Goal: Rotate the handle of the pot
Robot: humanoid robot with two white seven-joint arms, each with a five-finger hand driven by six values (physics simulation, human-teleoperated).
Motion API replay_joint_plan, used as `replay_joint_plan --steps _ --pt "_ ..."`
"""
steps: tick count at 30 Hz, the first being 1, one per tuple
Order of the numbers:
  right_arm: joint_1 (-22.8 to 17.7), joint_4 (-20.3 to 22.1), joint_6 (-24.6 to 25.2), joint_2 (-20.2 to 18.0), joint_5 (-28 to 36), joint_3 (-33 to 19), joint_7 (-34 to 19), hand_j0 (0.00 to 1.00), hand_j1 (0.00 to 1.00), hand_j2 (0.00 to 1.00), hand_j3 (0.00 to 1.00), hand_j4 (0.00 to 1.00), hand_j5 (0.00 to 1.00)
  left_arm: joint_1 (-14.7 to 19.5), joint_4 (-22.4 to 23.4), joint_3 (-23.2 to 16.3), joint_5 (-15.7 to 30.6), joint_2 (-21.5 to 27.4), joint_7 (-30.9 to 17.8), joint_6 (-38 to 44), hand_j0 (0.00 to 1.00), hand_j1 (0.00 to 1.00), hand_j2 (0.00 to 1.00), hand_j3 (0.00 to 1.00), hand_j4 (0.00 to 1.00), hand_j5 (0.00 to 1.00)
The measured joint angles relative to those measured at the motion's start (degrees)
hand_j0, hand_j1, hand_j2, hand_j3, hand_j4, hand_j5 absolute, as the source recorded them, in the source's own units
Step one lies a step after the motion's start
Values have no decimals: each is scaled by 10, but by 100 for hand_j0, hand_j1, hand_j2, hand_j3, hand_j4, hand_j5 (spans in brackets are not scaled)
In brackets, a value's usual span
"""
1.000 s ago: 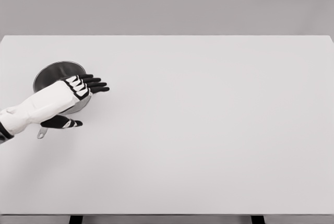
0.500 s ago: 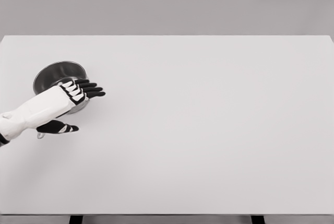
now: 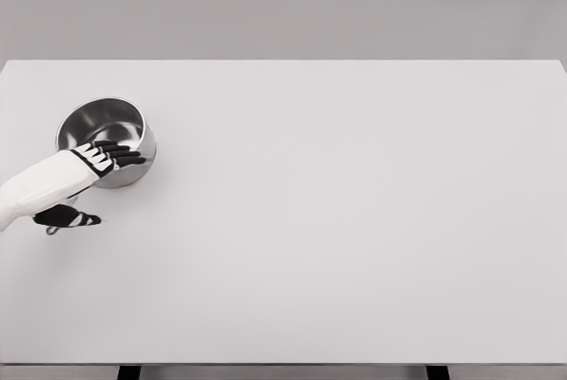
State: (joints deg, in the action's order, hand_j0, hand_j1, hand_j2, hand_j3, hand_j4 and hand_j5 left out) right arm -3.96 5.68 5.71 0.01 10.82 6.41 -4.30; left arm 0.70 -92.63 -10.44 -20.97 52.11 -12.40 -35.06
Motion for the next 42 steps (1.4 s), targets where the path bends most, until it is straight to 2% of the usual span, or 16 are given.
replay_joint_plan --steps 13,30,42 --pt "0 0 0 0 0 0 0 100 100 100 100 100 100 0 45 16 11 26 2 0 100 100 100 100 100 100" --pt "0 0 0 0 0 0 0 100 100 100 100 100 100 3 108 47 22 29 2 0 100 100 100 100 100 100" --pt "0 -1 0 0 0 0 0 100 100 100 100 100 100 23 147 59 34 27 2 0 100 100 100 100 100 100"
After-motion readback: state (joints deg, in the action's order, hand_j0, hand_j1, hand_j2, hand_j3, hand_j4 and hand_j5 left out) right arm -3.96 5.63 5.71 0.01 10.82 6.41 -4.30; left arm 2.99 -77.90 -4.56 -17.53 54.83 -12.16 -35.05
